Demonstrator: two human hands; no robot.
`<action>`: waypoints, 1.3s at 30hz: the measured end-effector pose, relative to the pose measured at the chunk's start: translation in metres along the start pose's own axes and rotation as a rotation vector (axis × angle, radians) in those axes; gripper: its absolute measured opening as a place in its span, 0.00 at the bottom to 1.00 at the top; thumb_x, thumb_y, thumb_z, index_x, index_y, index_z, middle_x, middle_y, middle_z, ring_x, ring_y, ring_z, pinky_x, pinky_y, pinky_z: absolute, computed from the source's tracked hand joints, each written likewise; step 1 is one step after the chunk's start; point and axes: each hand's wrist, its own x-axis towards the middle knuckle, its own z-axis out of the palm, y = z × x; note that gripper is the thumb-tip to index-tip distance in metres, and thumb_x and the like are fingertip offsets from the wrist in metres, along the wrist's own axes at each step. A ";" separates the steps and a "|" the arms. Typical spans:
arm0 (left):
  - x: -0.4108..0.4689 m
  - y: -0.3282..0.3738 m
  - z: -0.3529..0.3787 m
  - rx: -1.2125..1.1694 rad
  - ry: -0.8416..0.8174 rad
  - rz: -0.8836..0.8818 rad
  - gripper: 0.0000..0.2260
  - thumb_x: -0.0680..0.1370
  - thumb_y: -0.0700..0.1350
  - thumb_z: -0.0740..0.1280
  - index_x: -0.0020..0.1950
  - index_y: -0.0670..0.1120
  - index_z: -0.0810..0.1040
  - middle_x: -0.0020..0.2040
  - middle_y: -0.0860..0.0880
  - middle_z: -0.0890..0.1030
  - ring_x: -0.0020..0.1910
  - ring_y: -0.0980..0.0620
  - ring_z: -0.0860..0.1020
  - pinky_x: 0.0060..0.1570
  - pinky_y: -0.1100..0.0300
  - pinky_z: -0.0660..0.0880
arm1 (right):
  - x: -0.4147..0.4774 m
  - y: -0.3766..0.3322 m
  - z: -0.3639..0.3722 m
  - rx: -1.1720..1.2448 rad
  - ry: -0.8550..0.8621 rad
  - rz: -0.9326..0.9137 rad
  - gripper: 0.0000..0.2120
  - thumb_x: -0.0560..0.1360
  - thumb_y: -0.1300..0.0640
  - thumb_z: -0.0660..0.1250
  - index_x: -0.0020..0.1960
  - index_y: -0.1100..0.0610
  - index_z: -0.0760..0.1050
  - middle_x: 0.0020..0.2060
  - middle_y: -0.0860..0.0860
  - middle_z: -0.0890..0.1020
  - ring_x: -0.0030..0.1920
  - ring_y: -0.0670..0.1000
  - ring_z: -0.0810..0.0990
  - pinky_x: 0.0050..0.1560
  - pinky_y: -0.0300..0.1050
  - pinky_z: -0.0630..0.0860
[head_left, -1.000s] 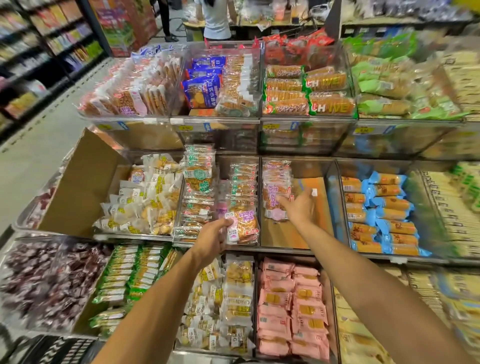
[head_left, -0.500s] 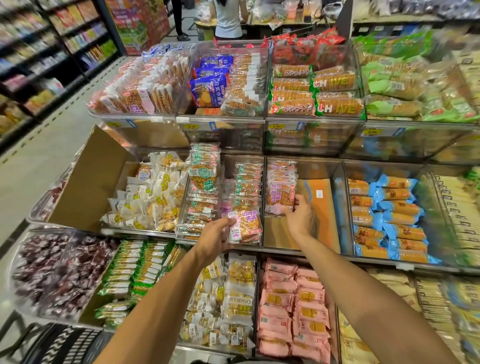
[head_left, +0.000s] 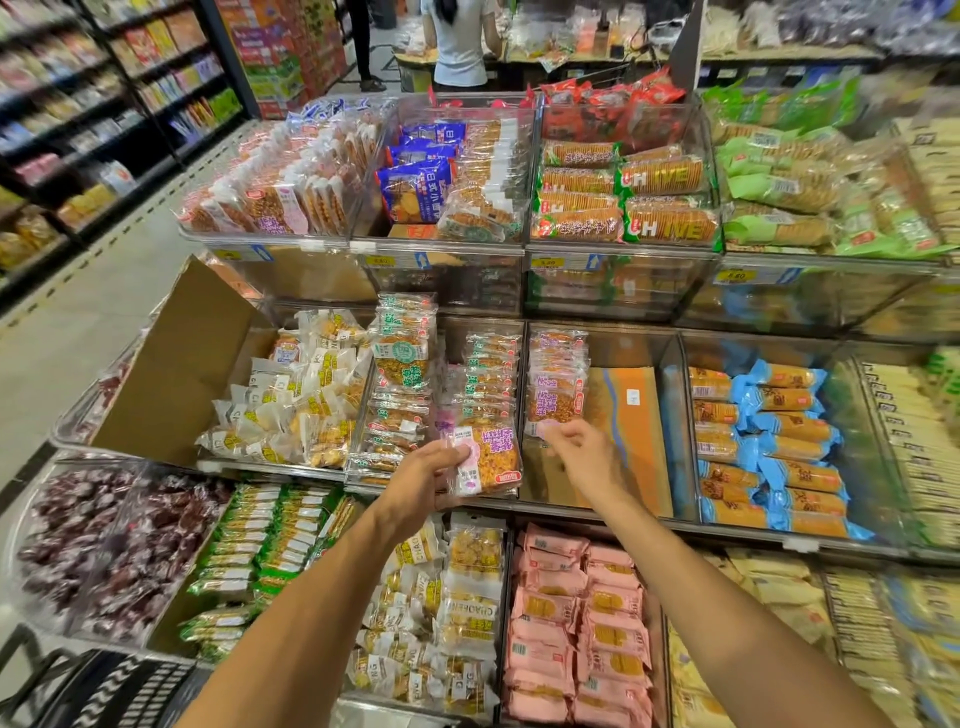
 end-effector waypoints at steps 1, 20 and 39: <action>-0.001 0.001 0.001 -0.003 -0.002 -0.004 0.18 0.82 0.46 0.69 0.68 0.36 0.75 0.56 0.42 0.86 0.54 0.42 0.85 0.65 0.40 0.77 | -0.005 -0.004 0.003 0.012 -0.103 -0.004 0.19 0.78 0.34 0.68 0.52 0.50 0.83 0.52 0.35 0.83 0.49 0.40 0.82 0.43 0.36 0.72; -0.007 0.006 0.010 -0.069 0.072 -0.022 0.20 0.86 0.55 0.60 0.69 0.42 0.78 0.60 0.42 0.86 0.60 0.45 0.84 0.60 0.44 0.81 | -0.011 0.019 -0.022 0.662 -0.063 0.195 0.06 0.81 0.63 0.68 0.57 0.61 0.76 0.44 0.57 0.85 0.37 0.51 0.82 0.35 0.39 0.80; -0.007 0.005 0.010 -0.036 0.078 -0.029 0.15 0.87 0.48 0.59 0.69 0.41 0.77 0.61 0.40 0.85 0.60 0.41 0.84 0.59 0.44 0.81 | 0.021 0.032 -0.002 -0.354 -0.030 0.050 0.26 0.72 0.43 0.79 0.63 0.53 0.74 0.59 0.52 0.83 0.58 0.57 0.82 0.54 0.52 0.79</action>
